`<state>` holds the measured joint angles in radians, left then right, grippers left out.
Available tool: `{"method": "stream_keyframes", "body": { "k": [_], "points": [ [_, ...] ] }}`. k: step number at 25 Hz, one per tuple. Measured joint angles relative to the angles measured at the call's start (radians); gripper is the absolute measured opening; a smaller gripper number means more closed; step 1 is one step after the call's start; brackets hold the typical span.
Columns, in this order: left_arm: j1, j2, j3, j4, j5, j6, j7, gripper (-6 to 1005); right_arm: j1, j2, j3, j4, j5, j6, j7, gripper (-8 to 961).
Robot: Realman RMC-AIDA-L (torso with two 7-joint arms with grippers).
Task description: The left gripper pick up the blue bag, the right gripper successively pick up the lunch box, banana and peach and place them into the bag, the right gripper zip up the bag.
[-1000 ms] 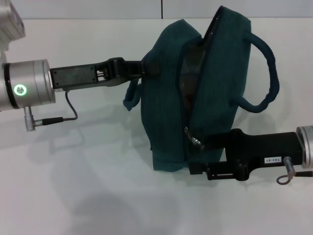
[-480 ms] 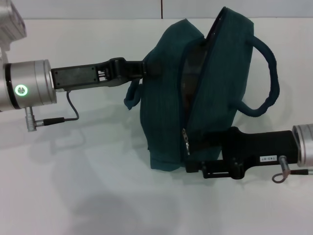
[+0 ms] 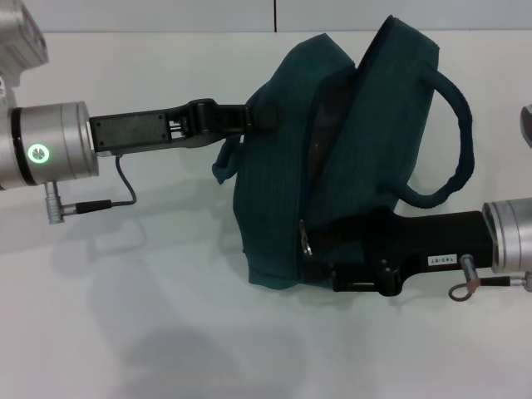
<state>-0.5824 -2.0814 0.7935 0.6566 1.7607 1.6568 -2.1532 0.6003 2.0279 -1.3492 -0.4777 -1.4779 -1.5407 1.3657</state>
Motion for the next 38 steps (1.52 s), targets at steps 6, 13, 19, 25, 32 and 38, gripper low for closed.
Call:
{"method": "stream_keyframes", "body": {
  "k": [6,13,19,25,32,38],
  "points": [
    [-0.001,0.000,-0.001,0.000,0.000,0.000,0.008,60,0.007,0.000,-0.025,0.004,0.019,0.041,0.000,469],
    [-0.006,0.002,-0.002,0.000,0.000,-0.002,0.010,63,0.011,0.000,-0.103,-0.001,0.083,0.109,-0.001,354],
    [-0.007,0.004,-0.002,0.000,0.000,-0.005,0.013,66,0.012,0.000,-0.120,-0.005,0.106,0.132,-0.001,267],
    [-0.008,0.006,-0.002,0.000,0.000,-0.006,0.013,69,0.008,0.000,-0.125,-0.003,0.133,0.145,-0.006,220],
    [-0.007,0.006,-0.002,0.000,0.000,-0.006,0.013,72,0.004,0.000,-0.129,0.002,0.156,0.153,-0.026,148],
    [-0.002,0.006,-0.002,0.000,0.000,-0.006,0.013,74,-0.005,0.000,-0.129,0.005,0.159,0.154,-0.027,15]
  ]
}}
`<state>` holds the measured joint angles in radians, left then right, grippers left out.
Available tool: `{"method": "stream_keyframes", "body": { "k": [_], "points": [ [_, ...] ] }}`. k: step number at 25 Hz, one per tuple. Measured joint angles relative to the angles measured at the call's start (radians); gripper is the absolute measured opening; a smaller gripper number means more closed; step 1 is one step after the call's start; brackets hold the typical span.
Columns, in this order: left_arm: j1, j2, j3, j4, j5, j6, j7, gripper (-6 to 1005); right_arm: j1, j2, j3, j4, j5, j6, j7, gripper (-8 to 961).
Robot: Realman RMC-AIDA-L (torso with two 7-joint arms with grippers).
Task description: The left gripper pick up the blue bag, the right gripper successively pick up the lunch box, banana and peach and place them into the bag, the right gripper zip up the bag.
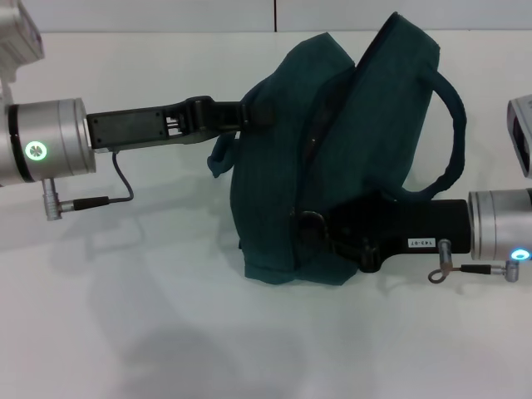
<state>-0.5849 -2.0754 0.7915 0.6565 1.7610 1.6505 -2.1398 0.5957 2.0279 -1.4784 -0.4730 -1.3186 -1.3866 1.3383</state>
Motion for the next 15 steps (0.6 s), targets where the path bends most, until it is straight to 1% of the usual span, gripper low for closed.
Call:
{"method": "stream_keyframes", "body": {
  "k": [4,9,13,15],
  "points": [
    [0.001,0.000,0.000,0.000,0.000,0.000,0.000,76,-0.018,-0.001,0.004,0.004,0.000,-0.001,0.001,15],
    [0.003,0.000,-0.001,0.000,0.000,0.000,0.000,79,-0.072,-0.006,0.009,-0.011,0.024,-0.020,-0.023,14],
    [0.004,0.000,-0.001,0.000,0.000,0.000,0.000,80,-0.111,-0.012,0.012,-0.017,0.095,-0.101,-0.098,13],
    [0.005,0.000,-0.001,0.000,0.000,0.000,0.000,81,-0.126,-0.014,0.033,-0.018,0.117,-0.143,-0.135,13]
  ]
}}
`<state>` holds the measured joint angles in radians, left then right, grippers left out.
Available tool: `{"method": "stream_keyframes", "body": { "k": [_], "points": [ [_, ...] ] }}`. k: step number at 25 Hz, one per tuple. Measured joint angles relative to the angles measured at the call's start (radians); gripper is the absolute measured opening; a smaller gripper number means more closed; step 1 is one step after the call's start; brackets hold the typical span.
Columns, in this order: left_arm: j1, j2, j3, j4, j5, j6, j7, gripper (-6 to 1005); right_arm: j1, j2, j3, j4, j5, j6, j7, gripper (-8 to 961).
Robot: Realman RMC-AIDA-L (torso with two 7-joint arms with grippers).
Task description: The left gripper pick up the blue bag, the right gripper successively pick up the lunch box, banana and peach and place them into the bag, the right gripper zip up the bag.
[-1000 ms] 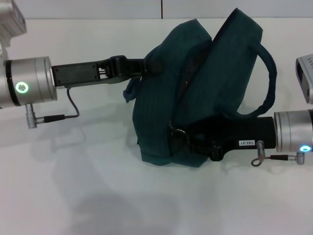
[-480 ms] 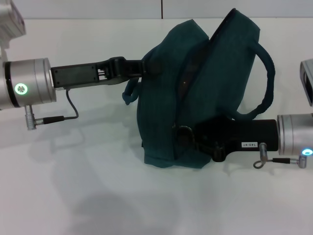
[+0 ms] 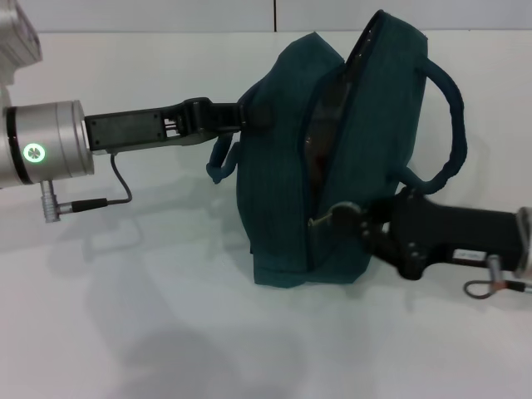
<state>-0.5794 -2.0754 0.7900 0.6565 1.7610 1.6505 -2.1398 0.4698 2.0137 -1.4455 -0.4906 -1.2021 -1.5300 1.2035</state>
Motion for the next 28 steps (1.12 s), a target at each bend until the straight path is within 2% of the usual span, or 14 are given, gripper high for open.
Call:
{"method": "stream_keyframes", "body": {
  "k": [2,6,10,15,17,23,26,28],
  "points": [
    [0.001,0.000,0.000,0.000,0.000,0.002,0.002,82,-0.020,0.000,0.064,0.000,0.004,-0.074,-0.053,13],
    [0.001,0.000,0.000,0.000,0.000,0.007,0.012,84,-0.028,0.001,0.117,0.007,0.005,-0.144,-0.094,12],
    [0.003,-0.002,0.000,-0.003,-0.012,0.009,0.033,86,-0.029,0.000,0.132,0.003,0.005,-0.170,-0.109,13],
    [0.005,-0.001,0.000,-0.046,-0.083,0.020,0.144,88,0.011,0.001,0.127,0.011,-0.004,-0.173,-0.115,14],
    [0.011,0.005,0.000,-0.067,-0.121,0.030,0.209,310,0.030,0.001,0.124,0.028,-0.008,-0.166,-0.113,13],
    [0.093,0.021,0.000,-0.080,-0.216,0.063,0.424,515,0.049,-0.001,0.127,0.054,-0.010,-0.145,-0.111,12],
    [0.154,0.009,0.001,-0.119,-0.219,0.087,0.603,658,0.051,-0.002,0.130,0.048,-0.006,-0.144,-0.097,13],
    [0.196,-0.004,0.002,-0.184,-0.222,0.093,0.774,754,0.058,-0.003,0.131,0.042,0.000,-0.150,-0.087,14]
  ]
}}
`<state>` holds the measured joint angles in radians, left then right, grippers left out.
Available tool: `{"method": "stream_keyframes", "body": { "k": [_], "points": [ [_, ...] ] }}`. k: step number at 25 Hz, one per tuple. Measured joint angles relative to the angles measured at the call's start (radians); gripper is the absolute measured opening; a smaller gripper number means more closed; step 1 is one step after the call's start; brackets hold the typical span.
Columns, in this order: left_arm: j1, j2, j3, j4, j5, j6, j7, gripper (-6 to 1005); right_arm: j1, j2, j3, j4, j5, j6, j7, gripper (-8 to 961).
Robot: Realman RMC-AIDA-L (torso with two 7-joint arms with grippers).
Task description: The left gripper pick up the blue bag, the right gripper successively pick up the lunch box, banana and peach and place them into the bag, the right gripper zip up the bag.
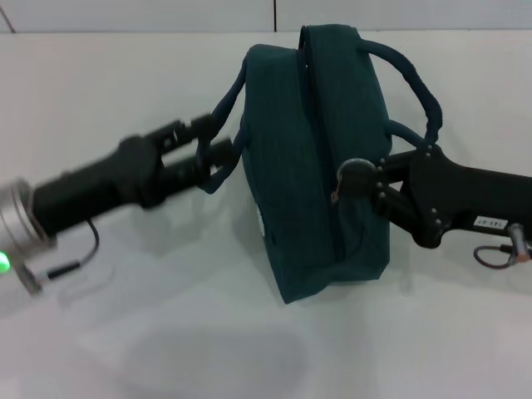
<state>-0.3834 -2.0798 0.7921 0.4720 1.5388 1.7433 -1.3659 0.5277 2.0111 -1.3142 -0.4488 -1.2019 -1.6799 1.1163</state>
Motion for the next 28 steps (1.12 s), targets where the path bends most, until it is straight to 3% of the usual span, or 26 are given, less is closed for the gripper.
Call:
{"method": "stream_keyframes", "body": {
  "k": [4,11,17,28],
  "points": [
    [0.049,-0.008,-0.001,-0.159,-0.031,-0.004,0.267,758,0.022,0.000,0.002,-0.001,0.018,-0.003,0.008,14],
    [0.015,-0.019,0.002,-0.334,-0.037,-0.038,0.447,765,0.062,0.010,0.056,0.008,0.049,0.041,0.013,13],
    [-0.051,-0.020,0.005,-0.414,-0.030,-0.059,0.462,757,0.074,0.013,0.047,0.013,0.054,0.087,0.013,13],
    [-0.087,-0.024,0.006,-0.473,-0.034,-0.112,0.406,743,0.092,0.017,0.032,0.035,0.055,0.118,0.002,12]
  ]
}}
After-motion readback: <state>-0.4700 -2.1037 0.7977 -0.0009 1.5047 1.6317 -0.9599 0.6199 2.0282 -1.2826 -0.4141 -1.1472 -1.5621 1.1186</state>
